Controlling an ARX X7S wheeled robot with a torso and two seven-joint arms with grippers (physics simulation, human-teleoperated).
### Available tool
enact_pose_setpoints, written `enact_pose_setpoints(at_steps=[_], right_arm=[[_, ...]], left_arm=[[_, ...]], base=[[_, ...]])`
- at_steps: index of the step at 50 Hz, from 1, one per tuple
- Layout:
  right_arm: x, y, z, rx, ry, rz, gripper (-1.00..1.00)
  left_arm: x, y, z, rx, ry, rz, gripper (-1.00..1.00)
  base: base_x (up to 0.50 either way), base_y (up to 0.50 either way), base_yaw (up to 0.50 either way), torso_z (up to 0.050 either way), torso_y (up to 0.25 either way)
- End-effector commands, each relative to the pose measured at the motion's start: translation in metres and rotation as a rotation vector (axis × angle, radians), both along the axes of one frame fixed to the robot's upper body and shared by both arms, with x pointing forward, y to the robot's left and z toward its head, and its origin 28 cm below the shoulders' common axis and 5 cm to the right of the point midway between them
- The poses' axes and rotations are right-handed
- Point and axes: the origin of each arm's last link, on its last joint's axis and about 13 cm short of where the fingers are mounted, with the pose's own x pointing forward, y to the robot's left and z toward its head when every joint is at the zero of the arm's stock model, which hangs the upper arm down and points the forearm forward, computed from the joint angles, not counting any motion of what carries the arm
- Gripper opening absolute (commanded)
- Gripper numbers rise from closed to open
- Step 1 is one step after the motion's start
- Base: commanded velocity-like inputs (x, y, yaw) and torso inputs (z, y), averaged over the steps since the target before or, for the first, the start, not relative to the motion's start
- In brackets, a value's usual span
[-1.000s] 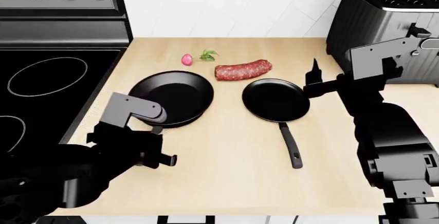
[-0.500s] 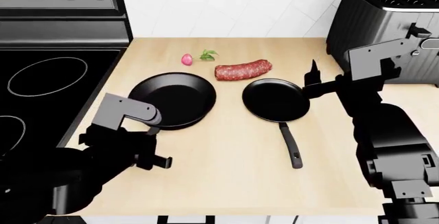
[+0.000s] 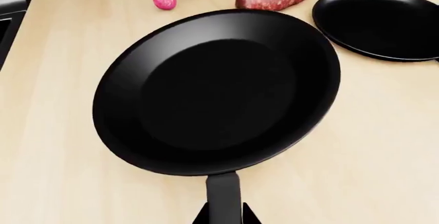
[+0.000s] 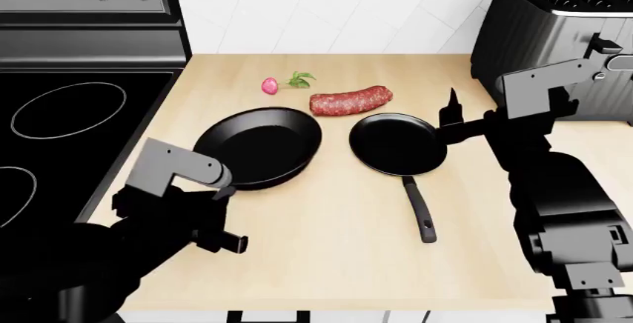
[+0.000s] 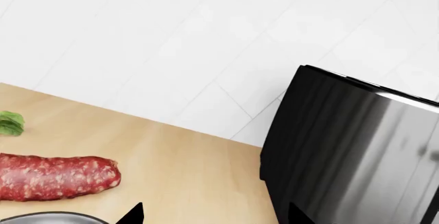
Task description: Place both pans onto different burners. Then place the beet and the sausage on different pans.
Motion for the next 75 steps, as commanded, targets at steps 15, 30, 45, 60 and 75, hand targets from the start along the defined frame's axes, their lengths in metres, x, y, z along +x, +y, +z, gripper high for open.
enact_pose_setpoints(at_steps=[15, 30, 45, 60, 75], right_arm=[[-0.005, 0.000, 0.001, -0.010, 0.007, 0.000, 1.00], [-0.024, 0.005, 0.014, -0.028, 0.092, 0.048, 1.00], [-0.047, 0.021, 0.047, 0.114, 0.279, 0.188, 1.00], [-0.066, 0.030, 0.044, 0.142, 0.538, 0.268, 1.00], [-0.074, 0.036, 0.042, 0.154, 0.599, 0.313, 1.00]], left_arm=[[-0.003, 0.011, 0.023, 0.016, -0.164, 0.069, -1.00], [0.000, 0.013, 0.030, 0.077, -0.206, 0.064, -1.00], [0.004, 0.012, 0.031, 0.088, -0.228, 0.061, -1.00], [0.002, 0.015, 0.033, 0.068, -0.251, 0.061, -1.00], [0.002, 0.015, 0.031, 0.060, -0.253, 0.059, -1.00]], base=[[0.00, 0.00, 0.00, 0.000, 0.002], [0.00, 0.00, 0.00, 0.001, 0.001], [0.00, 0.00, 0.00, 0.000, 0.002], [0.00, 0.00, 0.00, 0.001, 0.001], [0.00, 0.00, 0.00, 0.001, 0.002]])
